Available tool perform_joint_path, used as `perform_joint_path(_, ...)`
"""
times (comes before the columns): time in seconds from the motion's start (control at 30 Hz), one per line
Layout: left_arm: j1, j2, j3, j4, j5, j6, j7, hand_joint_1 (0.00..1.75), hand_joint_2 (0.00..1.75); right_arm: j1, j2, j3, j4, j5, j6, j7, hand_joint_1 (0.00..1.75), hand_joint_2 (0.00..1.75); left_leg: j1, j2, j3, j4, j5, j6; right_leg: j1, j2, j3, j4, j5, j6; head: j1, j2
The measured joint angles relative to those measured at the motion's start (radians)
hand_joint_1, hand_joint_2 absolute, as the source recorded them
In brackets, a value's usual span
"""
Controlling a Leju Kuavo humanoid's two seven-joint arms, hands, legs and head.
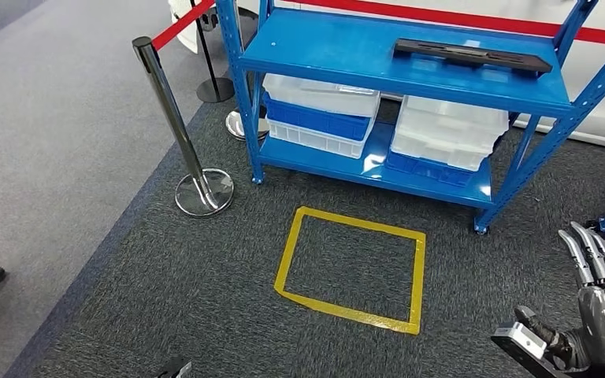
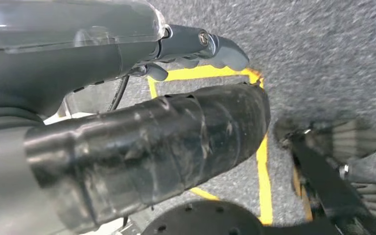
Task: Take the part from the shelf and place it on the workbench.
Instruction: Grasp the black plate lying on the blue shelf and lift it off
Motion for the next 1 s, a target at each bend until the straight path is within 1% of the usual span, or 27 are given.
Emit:
perform_joint_path(0.03,0.001,0.0,0.0,0.0,-0.002,0.0,-0.002,0.0,0.0,0.0,0.0,0.0,0.0,0.0,0.0,0.0,0.0,0.0,0.001,0.0,-0.032,0.056,-0.015,-0.002,0.0,0.0,0.001,0.001,-0.003,-0.001,0.0,0.0)
perform_joint_path(0.07,0.002,0.0,0.0,0.0,-0.005,-0.001,-0.005,0.0,0.0,0.001,0.0,0.0,0.0,-0.001,0.001,-0.001,0.0,0.0,0.002,0.0,-0.049,0.08,-0.01,-0.003,0.0,0.001,0.003,0.002,-0.006,0.0,0.0,0.0)
perform_joint_path(0.1,0.003,0.001,0.0,0.0,-0.008,-0.002,-0.01,0.0,0.0,0.001,0.0,0.0,0.0,-0.002,0.002,-0.001,0.0,0.0,0.003,0.0,-0.046,0.063,0.014,-0.003,0.0,0.001,0.007,0.003,-0.01,0.001,0.0,0.0)
perform_joint_path(0.13,0.004,0.001,0.0,0.0,-0.01,-0.003,-0.014,0.0,0.0,0.001,0.0,0.0,0.0,-0.003,0.003,-0.002,0.0,0.0,0.004,0.001,-0.025,0.01,0.054,-0.001,0.0,0.002,0.013,0.004,-0.014,0.004,0.0,0.0)
perform_joint_path(0.17,0.004,0.001,0.0,0.0,-0.012,-0.004,-0.017,0.0,0.0,0.001,0.0,-0.001,0.0,-0.003,0.005,-0.003,0.0,0.0,0.005,0.001,0.006,-0.063,0.093,0.001,-0.001,0.002,0.018,0.005,-0.018,0.008,0.0,0.0)
perform_joint_path(0.2,0.003,0.002,0.0,0.0,-0.012,-0.006,-0.019,0.0,0.0,0.001,0.0,-0.001,-0.001,-0.003,0.006,-0.004,0.0,0.0,0.004,0.002,0.035,-0.129,0.118,0.004,0.001,0.002,0.022,0.006,-0.023,0.014,-0.001,0.0)
perform_joint_path(0.23,0.002,0.002,0.0,0.0,-0.013,-0.007,-0.02,0.0,0.0,0.0,0.0,-0.002,-0.001,-0.004,0.008,-0.005,0.0,0.0,0.003,0.002,0.056,-0.175,0.132,0.008,0.003,0.002,0.025,0.007,-0.027,0.019,0.0,0.0)
perform_joint_path(0.27,0.001,0.003,0.0,0.0,-0.014,-0.007,-0.021,0.0,0.0,0.0,0.0,-0.002,-0.001,-0.004,0.01,-0.006,0.0,0.0,0.002,0.002,0.064,-0.197,0.132,0.014,0.005,0.002,0.026,0.007,-0.027,0.026,-0.001,0.0)
perform_joint_path(0.37,0.002,0.003,0.0,0.0,-0.017,-0.009,-0.021,0.0,0.0,-0.001,-0.002,-0.003,-0.001,-0.007,0.016,-0.006,0.0,0.0,0.002,0.001,0.075,-0.21,0.128,0.034,0.005,0.002,0.027,0.02,-0.024,0.042,-0.001,0.0)
perform_joint_path(0.4,0.002,0.003,0.0,0.0,-0.018,-0.009,-0.021,0.0,0.0,-0.002,-0.003,-0.004,-0.001,-0.008,0.017,-0.006,0.0,0.0,0.003,0.001,0.083,-0.214,0.126,0.041,0.003,0.002,0.018,0.042,-0.033,0.046,0.0,0.0)
perform_joint_path(0.43,0.002,0.003,0.0,0.0,-0.019,-0.009,-0.021,0.0,0.0,-0.003,-0.004,-0.004,-0.002,-0.009,0.018,-0.006,0.0,0.0,0.004,0.001,0.091,-0.217,0.125,0.047,0.002,0.002,-0.001,0.079,-0.051,0.048,0.001,0.0)
perform_joint_path(0.47,0.002,0.003,0.0,0.0,-0.02,-0.009,-0.021,0.0,0.0,-0.004,-0.005,-0.005,-0.002,-0.01,0.018,-0.006,0.0,0.0,0.003,0.001,0.096,-0.219,0.122,0.052,0.002,0.002,-0.031,0.133,-0.075,0.051,0.002,0.0)
perform_joint_path(0.5,0.001,0.003,0.0,0.0,-0.023,-0.009,-0.022,0.0,0.0,-0.004,-0.005,-0.005,-0.002,-0.01,0.019,-0.006,0.0,0.0,0.001,0.0,0.099,-0.219,0.118,0.055,0.001,0.002,-0.072,0.197,-0.101,0.054,0.002,0.0)
perform_joint_path(0.53,0.002,0.003,0.0,0.0,-0.026,-0.009,-0.023,0.0,0.0,-0.004,-0.006,-0.005,-0.002,-0.011,0.02,-0.006,0.0,0.0,-0.001,0.0,0.104,-0.219,0.112,0.057,0.001,0.002,-0.11,0.252,-0.117,0.055,0.002,0.0)
perform_joint_path(0.57,0.003,0.003,0.0,0.0,-0.029,-0.009,-0.025,0.0,0.0,-0.003,-0.006,-0.005,-0.002,-0.012,0.021,-0.006,0.0,0.0,-0.003,-0.001,0.111,-0.219,0.105,0.058,0.002,0.002,-0.139,0.282,-0.115,0.055,0.001,0.0)
perform_joint_path(0.6,0.004,0.003,0.0,0.0,-0.032,-0.009,-0.027,0.0,0.0,-0.002,-0.006,-0.005,-0.002,-0.013,0.022,-0.006,0.0,0.0,-0.006,-0.001,0.121,-0.219,0.097,0.058,0.003,0.002,-0.149,0.278,-0.093,0.052,0.001,0.0)
perform_joint_path(0.63,0.005,0.003,0.0,0.0,-0.033,-0.01,-0.029,0.0,0.0,-0.002,-0.006,-0.005,-0.002,-0.013,0.023,-0.006,0.0,0.0,-0.009,-0.001,0.134,-0.219,0.088,0.058,0.005,0.002,-0.14,0.234,-0.052,0.046,0.001,0.0)
perform_joint_path(0.67,0.005,0.003,0.0,0.0,-0.035,-0.01,-0.031,0.0,0.0,-0.002,-0.007,-0.006,-0.002,-0.013,0.023,-0.006,0.0,0.0,-0.011,-0.002,0.146,-0.22,0.079,0.057,0.01,0.002,-0.119,0.169,-0.003,0.037,0.001,0.0)
perform_joint_path(0.7,0.005,0.002,-0.001,0.001,-0.037,-0.011,-0.033,0.0,0.0,-0.002,-0.008,-0.007,-0.002,-0.014,0.025,-0.006,0.0,0.0,-0.012,-0.001,0.156,-0.221,0.07,0.056,0.016,0.0,-0.1,0.111,0.033,0.027,0.0,0.0)
perform_joint_path(0.73,0.003,0.001,-0.001,0.002,-0.039,-0.012,-0.035,0.0,0.0,-0.002,-0.011,-0.009,-0.003,-0.014,0.026,-0.006,0.0,0.0,-0.01,-0.001,0.161,-0.223,0.064,0.053,0.023,-0.001,-0.082,0.059,0.053,0.017,0.0,0.0)
perform_joint_path(0.77,0.002,0.0,-0.002,0.003,-0.041,-0.012,-0.037,0.0,0.0,-0.003,-0.014,-0.011,-0.004,-0.015,0.027,-0.006,0.0,0.0,-0.008,-0.001,0.162,-0.228,0.059,0.048,0.03,-0.002,-0.073,0.031,0.058,0.009,-0.001,0.0)
perform_joint_path(0.8,0.001,-0.001,-0.003,0.003,-0.044,-0.012,-0.038,0.0,0.0,-0.003,-0.017,-0.014,-0.006,-0.015,0.029,-0.006,0.0,0.0,-0.005,0.001,0.165,-0.229,0.06,0.042,0.036,-0.003,-0.067,0.015,0.051,0.003,-0.001,0.0)
perform_joint_path(0.87,0.002,0.0,-0.005,0.003,-0.051,-0.012,-0.039,0.0,0.0,-0.004,-0.021,-0.018,-0.009,-0.015,0.032,-0.006,0.0,0.0,-0.005,0.003,0.172,-0.221,0.07,0.03,0.035,-0.001,-0.04,-0.016,0.043,-0.006,0.0,0.0)
perform_joint_path(0.9,0.002,0.001,-0.006,0.004,-0.054,-0.012,-0.04,0.0,0.0,-0.005,-0.022,-0.02,-0.01,-0.015,0.034,-0.006,0.0,0.0,-0.005,0.004,0.167,-0.192,0.081,0.025,0.031,-0.001,-0.02,-0.031,0.039,-0.011,0.0,0.0)
perform_joint_path(0.93,0.001,0.001,-0.006,0.004,-0.057,-0.012,-0.041,0.0,0.0,-0.006,-0.022,-0.02,-0.01,-0.015,0.035,-0.006,0.0,0.0,-0.005,0.003,0.146,-0.148,0.087,0.02,0.025,-0.001,0.0,-0.042,0.035,-0.014,-0.001,0.0)
perform_joint_path(0.97,-0.001,0.002,-0.007,0.004,-0.06,-0.012,-0.043,0.0,0.0,-0.008,-0.022,-0.02,-0.01,-0.015,0.036,-0.007,0.0,0.0,-0.003,0.002,0.109,-0.088,0.083,0.016,0.021,-0.001,0.017,-0.051,0.029,-0.015,-0.002,0.0)
perform_joint_path(1.0,-0.002,0.003,-0.007,0.004,-0.062,-0.012,-0.043,0.0,0.0,-0.011,-0.022,-0.02,-0.009,-0.015,0.037,-0.007,0.0,0.0,-0.001,0.002,0.065,-0.025,0.065,0.012,0.018,-0.001,0.031,-0.055,0.019,-0.016,-0.003,0.0)
